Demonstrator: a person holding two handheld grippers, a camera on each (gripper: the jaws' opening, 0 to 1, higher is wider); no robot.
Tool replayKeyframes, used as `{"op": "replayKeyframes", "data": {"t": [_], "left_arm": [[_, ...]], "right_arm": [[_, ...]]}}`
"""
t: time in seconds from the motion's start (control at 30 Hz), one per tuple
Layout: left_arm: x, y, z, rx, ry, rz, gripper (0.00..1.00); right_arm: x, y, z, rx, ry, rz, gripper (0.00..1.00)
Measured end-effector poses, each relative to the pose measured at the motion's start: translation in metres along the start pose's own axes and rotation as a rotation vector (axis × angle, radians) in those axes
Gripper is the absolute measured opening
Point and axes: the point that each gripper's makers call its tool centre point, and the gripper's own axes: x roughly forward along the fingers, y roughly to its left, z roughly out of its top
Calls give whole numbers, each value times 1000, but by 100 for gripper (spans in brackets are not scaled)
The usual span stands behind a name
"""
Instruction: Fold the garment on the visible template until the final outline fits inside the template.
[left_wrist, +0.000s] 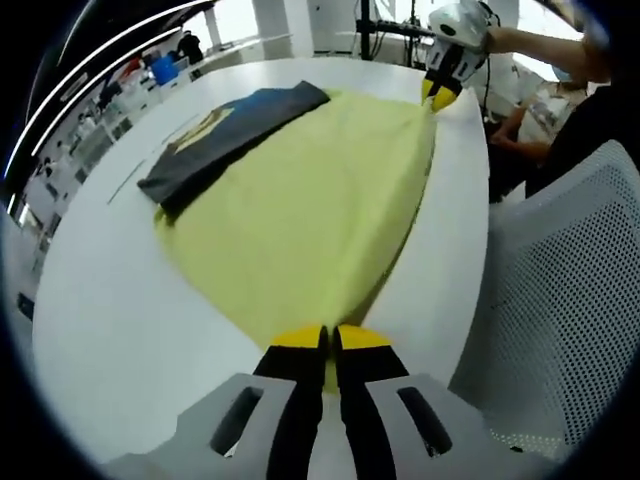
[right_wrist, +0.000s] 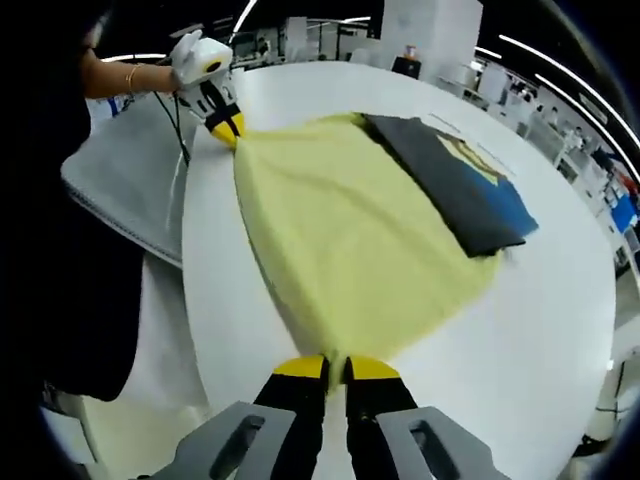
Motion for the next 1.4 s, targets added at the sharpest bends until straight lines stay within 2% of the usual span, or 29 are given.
{"op": "replayKeyframes", "data": {"t": [0.17,0.27,0.5,0.73,1.0,1.1,1.4], "left_arm": [[-11,2,9,-39,10,23,1],[-18,2,13,-67,17,23,1],[-30,0,25,-161,-2,27,1],[-41,-11,30,-165,17,29,1],[-56,-11,40,-195,3,42,1],[-64,-8,45,-196,-3,68,1],[-83,-10,53,-206,10,96,1]], "right_arm": [[-11,-1,8,56,-9,-5,2],[-16,-2,12,59,-10,-8,2],[-30,-6,16,103,1,-39,2],[-43,-2,17,168,-11,-43,2],[-57,2,21,216,-22,-47,2],[-61,6,23,230,-22,-40,2],[-77,15,31,213,-9,-35,2]]}}
